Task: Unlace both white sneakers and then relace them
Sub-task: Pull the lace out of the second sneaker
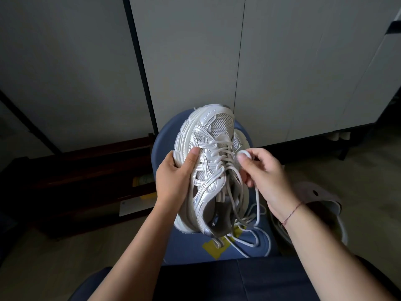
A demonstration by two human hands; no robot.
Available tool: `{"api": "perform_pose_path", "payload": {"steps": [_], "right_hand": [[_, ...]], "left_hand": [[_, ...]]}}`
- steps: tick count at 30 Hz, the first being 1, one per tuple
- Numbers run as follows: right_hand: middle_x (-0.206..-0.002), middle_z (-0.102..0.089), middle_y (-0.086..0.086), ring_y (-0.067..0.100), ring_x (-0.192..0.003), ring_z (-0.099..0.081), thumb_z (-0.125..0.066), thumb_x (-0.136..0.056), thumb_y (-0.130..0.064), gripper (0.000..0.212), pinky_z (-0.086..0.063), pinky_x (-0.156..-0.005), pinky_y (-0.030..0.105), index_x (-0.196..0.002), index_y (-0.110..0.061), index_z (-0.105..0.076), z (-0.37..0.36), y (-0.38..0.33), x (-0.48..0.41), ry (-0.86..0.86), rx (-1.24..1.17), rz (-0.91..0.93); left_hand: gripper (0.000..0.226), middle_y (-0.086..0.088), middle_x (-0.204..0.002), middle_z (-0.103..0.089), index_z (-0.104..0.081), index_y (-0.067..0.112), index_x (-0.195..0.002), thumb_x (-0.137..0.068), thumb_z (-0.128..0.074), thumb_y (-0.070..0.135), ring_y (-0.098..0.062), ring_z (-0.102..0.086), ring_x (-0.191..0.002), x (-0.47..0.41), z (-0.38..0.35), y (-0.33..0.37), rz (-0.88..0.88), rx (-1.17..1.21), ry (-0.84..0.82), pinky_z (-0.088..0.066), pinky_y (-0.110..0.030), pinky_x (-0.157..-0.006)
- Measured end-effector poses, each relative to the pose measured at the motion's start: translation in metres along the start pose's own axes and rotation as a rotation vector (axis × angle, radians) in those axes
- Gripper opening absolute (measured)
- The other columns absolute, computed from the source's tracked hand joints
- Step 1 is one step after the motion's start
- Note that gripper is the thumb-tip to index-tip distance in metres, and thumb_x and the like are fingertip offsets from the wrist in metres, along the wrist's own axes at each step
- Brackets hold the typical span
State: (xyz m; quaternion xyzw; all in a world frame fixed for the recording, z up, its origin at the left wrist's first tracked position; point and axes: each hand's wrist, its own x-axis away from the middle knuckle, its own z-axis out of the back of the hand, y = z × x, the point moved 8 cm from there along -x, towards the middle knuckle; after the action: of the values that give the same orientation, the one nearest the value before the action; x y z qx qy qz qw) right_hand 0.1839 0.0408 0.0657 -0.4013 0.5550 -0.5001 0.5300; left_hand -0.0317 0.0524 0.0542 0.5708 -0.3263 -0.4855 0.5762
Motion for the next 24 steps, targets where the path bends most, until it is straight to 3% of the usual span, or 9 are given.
{"api": "perform_pose_path", "payload": {"steps": [2,4,8,11,13,16,18,21,24], "right_hand": [[-0.070,-0.062,-0.004,0.004,-0.058,-0.056,-0.071,-0.078,-0.035,0.032,-0.046,-0.057,0.018,-0.100,-0.015,-0.059,-0.005,0.000,0.002,-0.087,0.068,0.009],[-0.078,-0.067,0.001,0.008,-0.069,-0.062,-0.076,-0.075,-0.034,0.027,-0.049,-0.068,0.024,-0.091,-0.017,-0.062,-0.007,-0.003,0.004,-0.127,0.192,0.031],[-0.067,-0.064,-0.002,0.006,-0.064,-0.056,-0.072,-0.080,-0.029,0.016,-0.045,-0.064,0.025,-0.074,-0.017,-0.063,-0.005,-0.009,0.005,-0.143,0.321,0.092],[-0.059,-0.059,-0.008,0.003,-0.059,-0.051,-0.073,-0.074,-0.036,0.022,-0.040,-0.061,0.020,-0.069,-0.017,-0.063,-0.013,-0.008,0.009,-0.264,0.177,0.046],[-0.057,-0.056,-0.009,0.003,-0.057,-0.047,-0.069,-0.068,-0.047,0.033,-0.038,-0.060,0.017,-0.064,-0.016,-0.063,-0.016,-0.005,0.011,-0.321,0.160,-0.011],[-0.060,-0.059,0.008,0.014,-0.060,-0.051,-0.056,-0.069,-0.071,0.062,-0.039,-0.065,0.031,-0.062,-0.010,-0.064,-0.004,0.006,0.004,-0.208,0.267,-0.047],[-0.062,-0.058,0.021,0.017,-0.060,-0.051,-0.052,-0.073,-0.076,0.075,-0.038,-0.064,0.032,-0.065,-0.002,-0.059,0.006,0.010,0.000,-0.092,0.311,-0.047],[-0.050,-0.049,0.002,0.009,-0.052,-0.043,-0.067,-0.081,-0.041,0.044,-0.035,-0.057,0.028,-0.057,-0.007,-0.053,0.010,0.003,-0.001,-0.015,0.414,0.043],[-0.057,-0.058,-0.006,0.002,-0.054,-0.049,-0.077,-0.073,-0.017,0.020,-0.042,-0.058,0.021,-0.063,-0.015,-0.059,0.008,-0.001,-0.001,0.006,0.404,0.058]], "left_hand": [[0.035,0.010,-0.083,-0.074,-0.066,0.023,-0.088,-0.077,-0.069,0.057,0.000,-0.069,-0.076,0.000,0.000,0.001,-0.009,-0.009,0.001,-0.054,-0.023,-0.071],[0.036,0.011,-0.081,-0.073,-0.066,0.023,-0.087,-0.078,-0.068,0.057,0.001,-0.068,-0.073,-0.001,0.001,0.002,-0.012,-0.019,0.015,-0.051,-0.020,-0.067],[0.038,0.011,-0.083,-0.073,-0.066,0.023,-0.089,-0.078,-0.068,0.058,0.001,-0.068,-0.074,-0.004,0.005,-0.001,-0.007,-0.025,0.038,-0.052,-0.021,-0.069],[0.037,0.011,-0.086,-0.074,-0.068,0.024,-0.093,-0.079,-0.068,0.059,0.001,-0.069,-0.078,-0.005,0.009,-0.003,0.003,0.015,0.070,-0.052,-0.021,-0.073],[0.039,0.011,-0.089,-0.074,-0.069,0.022,-0.097,-0.081,-0.067,0.057,0.003,-0.068,-0.080,-0.007,0.013,-0.004,0.019,0.058,0.097,-0.050,-0.014,-0.071],[0.042,0.011,-0.093,-0.073,-0.069,0.018,-0.103,-0.083,-0.065,0.055,0.007,-0.067,-0.083,-0.010,0.017,-0.003,0.022,0.094,0.110,-0.047,-0.005,-0.066],[0.043,0.010,-0.096,-0.073,-0.069,0.018,-0.106,-0.083,-0.065,0.055,0.005,-0.068,-0.086,-0.011,0.017,-0.001,0.019,0.117,0.103,-0.048,-0.007,-0.070],[0.039,0.012,-0.094,-0.074,-0.070,0.021,-0.103,-0.083,-0.065,0.055,0.005,-0.068,-0.085,-0.010,0.013,0.000,0.014,0.115,0.079,-0.048,-0.009,-0.070],[0.031,0.014,-0.087,-0.074,-0.069,0.025,-0.096,-0.083,-0.067,0.053,0.005,-0.068,-0.080,-0.006,0.008,0.003,0.010,0.113,0.048,-0.046,-0.005,-0.063]]}}
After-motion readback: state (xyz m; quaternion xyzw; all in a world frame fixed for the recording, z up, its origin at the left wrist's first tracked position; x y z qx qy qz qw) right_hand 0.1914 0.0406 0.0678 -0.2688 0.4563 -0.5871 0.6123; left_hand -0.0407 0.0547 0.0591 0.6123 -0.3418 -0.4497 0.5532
